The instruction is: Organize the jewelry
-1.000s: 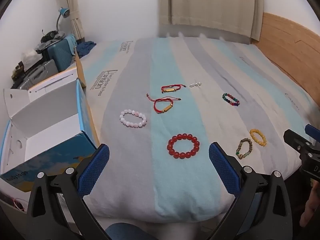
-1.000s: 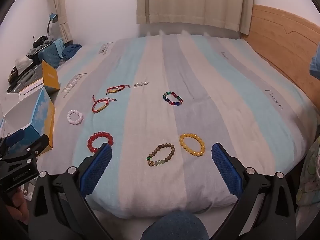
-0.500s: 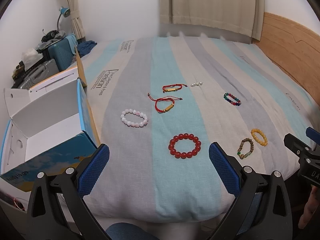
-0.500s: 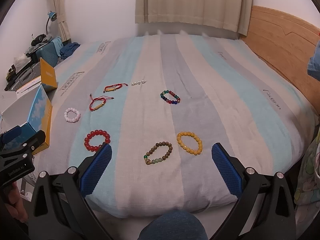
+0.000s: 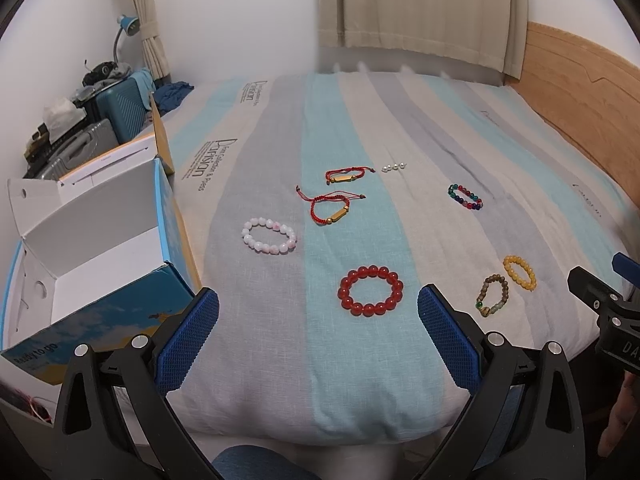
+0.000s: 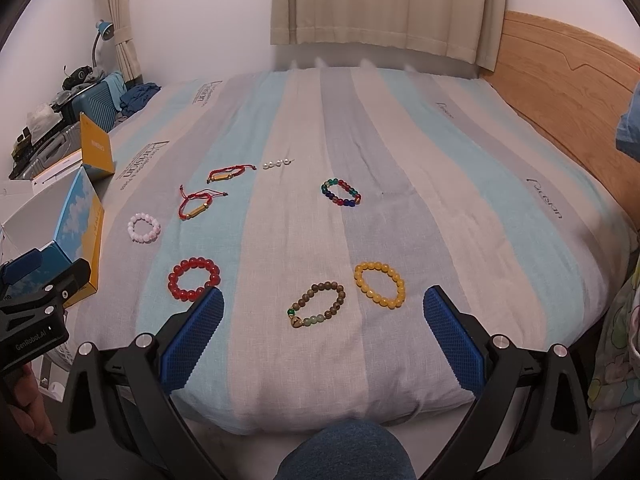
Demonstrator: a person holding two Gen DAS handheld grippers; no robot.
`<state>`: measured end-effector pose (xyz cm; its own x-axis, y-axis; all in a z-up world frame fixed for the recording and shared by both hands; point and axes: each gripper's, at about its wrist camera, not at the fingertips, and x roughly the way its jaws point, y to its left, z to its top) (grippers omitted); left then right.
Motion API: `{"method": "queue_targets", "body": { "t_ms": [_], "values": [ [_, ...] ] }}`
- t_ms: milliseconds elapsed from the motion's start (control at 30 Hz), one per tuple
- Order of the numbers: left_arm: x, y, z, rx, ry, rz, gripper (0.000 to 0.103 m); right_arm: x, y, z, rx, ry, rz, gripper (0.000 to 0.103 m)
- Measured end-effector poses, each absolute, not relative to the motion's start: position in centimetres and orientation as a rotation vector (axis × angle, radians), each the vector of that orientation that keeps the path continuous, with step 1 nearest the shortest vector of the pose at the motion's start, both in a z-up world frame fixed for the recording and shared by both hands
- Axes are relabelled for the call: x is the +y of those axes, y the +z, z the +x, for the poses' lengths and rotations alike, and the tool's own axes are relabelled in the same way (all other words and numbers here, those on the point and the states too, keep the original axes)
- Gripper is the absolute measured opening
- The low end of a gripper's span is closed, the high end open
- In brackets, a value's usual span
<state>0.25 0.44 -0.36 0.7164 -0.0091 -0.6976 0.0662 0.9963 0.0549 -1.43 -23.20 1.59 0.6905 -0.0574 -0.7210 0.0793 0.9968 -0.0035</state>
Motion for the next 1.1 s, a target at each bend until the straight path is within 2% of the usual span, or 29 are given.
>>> {"method": "queue_targets", "body": {
  "t_ms": [1100],
  "values": [
    [0.32, -0.38, -0.52, 0.772, -0.036, 0.073, 0.097, -23.12, 1.61, -1.80, 0.793, -0.055, 0.012, 0.096]
  ]
}}
